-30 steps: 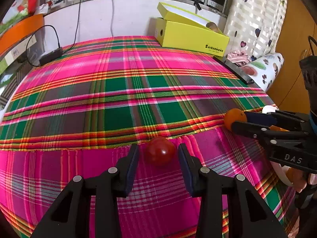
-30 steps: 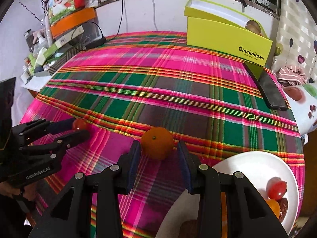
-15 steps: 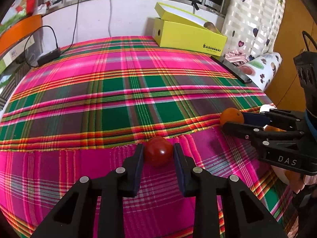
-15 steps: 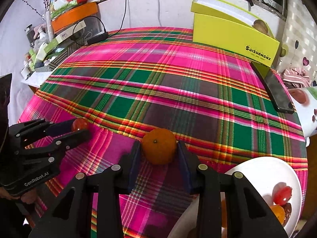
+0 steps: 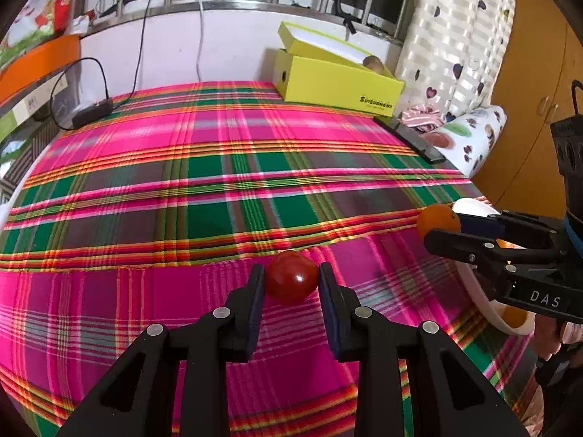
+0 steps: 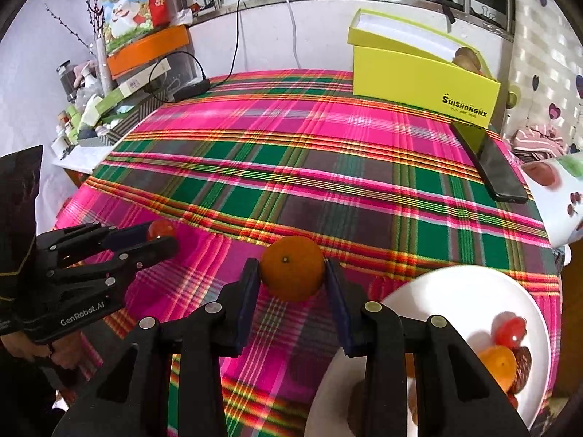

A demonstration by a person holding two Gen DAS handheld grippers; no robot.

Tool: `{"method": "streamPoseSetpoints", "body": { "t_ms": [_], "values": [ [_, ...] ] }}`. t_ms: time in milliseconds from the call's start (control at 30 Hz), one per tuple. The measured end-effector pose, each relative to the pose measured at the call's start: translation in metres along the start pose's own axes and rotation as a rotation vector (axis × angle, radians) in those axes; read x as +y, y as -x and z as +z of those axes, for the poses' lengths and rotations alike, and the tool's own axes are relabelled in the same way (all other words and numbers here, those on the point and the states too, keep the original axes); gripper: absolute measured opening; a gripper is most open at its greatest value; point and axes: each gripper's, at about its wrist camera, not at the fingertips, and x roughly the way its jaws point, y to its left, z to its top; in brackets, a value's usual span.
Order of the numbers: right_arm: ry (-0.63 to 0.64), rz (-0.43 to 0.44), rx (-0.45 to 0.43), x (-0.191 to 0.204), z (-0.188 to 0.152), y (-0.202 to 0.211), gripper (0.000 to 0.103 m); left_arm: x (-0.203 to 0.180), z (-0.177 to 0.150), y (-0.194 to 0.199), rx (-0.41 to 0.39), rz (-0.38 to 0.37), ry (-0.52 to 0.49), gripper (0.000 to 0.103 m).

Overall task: Organize fruits
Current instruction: 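Carry the tomato over the plate with the left tool while the right tool carries the orange there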

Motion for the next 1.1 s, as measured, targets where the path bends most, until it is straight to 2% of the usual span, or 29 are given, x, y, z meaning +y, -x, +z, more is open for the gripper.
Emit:
{"method": "streamPoseSetpoints", "body": {
  "t_ms": [433, 1100],
  "values": [
    [-0.043, -0.031, -0.062, -0.016, -0.027, 0.050, 0.038, -0.044, -0.004, 0.018, -0.018, -0.063, -0.069, 0.039],
    [-0.187, -0.154, -0.111, -0.081, -0.071, 0.110, 0.038, -0.129, -0.003, 0.020, -0.018, -0.192, -0.226, 0.039]
  ]
}}
